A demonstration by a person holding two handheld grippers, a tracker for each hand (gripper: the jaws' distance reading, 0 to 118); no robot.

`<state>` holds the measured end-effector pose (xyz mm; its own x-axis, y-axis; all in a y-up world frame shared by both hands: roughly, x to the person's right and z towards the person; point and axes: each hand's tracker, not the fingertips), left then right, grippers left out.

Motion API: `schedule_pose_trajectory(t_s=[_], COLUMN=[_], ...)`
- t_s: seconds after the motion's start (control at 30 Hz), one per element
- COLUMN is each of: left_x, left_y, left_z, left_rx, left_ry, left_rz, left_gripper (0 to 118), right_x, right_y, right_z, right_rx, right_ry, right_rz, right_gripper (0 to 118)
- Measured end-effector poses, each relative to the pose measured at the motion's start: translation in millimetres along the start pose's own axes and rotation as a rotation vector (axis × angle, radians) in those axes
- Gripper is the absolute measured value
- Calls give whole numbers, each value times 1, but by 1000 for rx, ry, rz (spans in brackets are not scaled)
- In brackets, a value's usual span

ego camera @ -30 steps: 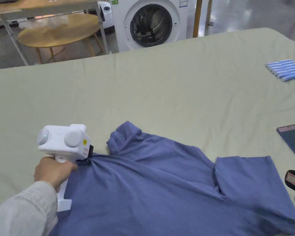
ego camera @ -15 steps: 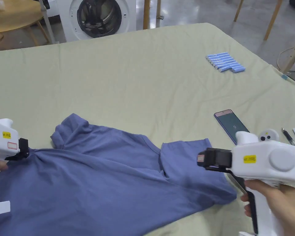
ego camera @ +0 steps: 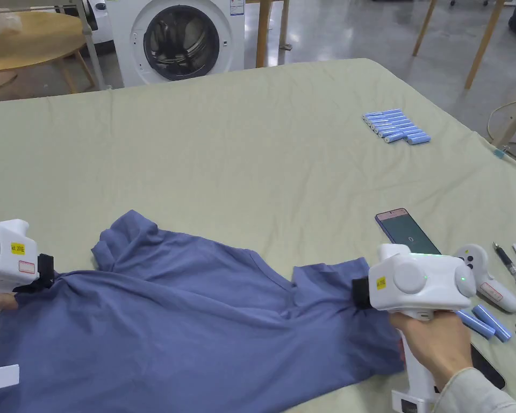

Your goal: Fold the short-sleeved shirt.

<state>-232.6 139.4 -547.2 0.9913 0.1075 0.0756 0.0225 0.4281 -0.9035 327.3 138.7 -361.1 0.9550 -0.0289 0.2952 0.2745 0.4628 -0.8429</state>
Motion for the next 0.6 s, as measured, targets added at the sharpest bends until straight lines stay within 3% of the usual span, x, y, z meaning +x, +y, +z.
schedule_pose_trajectory(t_s=[0.03,0.07,0.23,0.3,0.4,0.5,0.6], left_x=[0,1,7,7,9,13,14], left_y=[0,0,-3,0,4,4,4], left_z=[2,5,42,64,99,138,183], left_rx=[0,2,63,101,145,200,270], left_ry=[-2,-5,-13,-30,-55,-52,-55], left_rz=[-1,-3,-36,-29,-24,-33,-53], left_gripper=[0,0,0,0,0,0,0], right_x=[3,12,17,12,-3,-17,-36], right_y=[0,-2,1,2,12,25,42], right_z=[4,-1,24,37,68,102,142], right_rx=[43,3,36,74,158,226,313], right_ry=[24,61,82,171,171,253,273], right_rz=[8,-51,-66,-59,23,31,105], right_gripper=[0,0,0,0,0,0,0])
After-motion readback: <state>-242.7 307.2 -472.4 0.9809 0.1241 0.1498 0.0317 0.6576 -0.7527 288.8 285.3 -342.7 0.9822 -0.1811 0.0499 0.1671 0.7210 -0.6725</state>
